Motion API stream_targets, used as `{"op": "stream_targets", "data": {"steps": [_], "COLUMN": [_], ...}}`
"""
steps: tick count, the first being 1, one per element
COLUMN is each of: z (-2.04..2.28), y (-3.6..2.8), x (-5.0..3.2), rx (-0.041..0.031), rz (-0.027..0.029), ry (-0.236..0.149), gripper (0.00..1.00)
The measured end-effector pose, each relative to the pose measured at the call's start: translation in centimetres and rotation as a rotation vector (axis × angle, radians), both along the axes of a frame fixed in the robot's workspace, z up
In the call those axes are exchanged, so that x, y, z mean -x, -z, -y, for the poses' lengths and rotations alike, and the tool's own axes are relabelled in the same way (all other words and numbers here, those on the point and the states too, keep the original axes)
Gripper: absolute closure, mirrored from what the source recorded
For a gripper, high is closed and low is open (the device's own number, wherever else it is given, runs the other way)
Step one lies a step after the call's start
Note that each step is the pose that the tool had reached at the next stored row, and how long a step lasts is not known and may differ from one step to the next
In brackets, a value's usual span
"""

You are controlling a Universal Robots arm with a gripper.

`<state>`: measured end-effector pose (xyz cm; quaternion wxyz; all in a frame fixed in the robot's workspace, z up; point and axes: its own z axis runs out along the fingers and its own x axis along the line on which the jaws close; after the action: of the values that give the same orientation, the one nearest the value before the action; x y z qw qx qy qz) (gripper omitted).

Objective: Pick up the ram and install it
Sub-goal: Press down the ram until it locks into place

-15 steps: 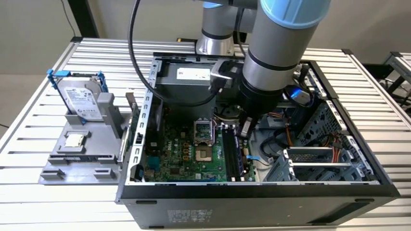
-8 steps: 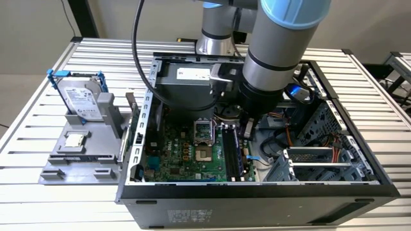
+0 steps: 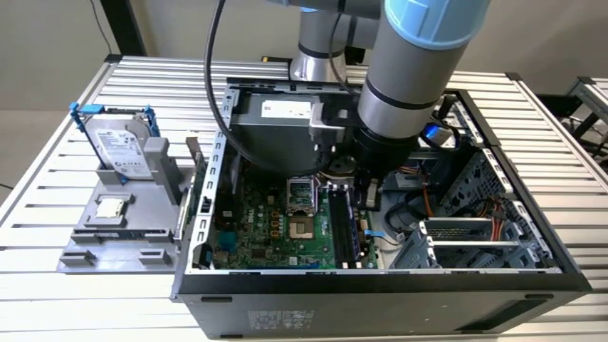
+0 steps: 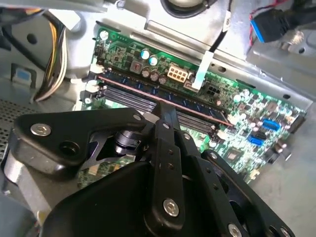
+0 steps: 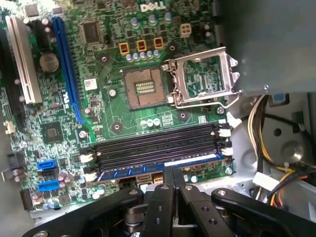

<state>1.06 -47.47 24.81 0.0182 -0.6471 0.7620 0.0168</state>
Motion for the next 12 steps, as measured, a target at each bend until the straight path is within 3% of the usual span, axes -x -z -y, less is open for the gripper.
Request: {"op": "stream_targets", "data": {"steps": [12], "z": [0.0], "y": [2.19], "x": [0.06], "rx": [0.0], "rz": [0.0], "ry": [-0.201], "gripper": [1.0]}}
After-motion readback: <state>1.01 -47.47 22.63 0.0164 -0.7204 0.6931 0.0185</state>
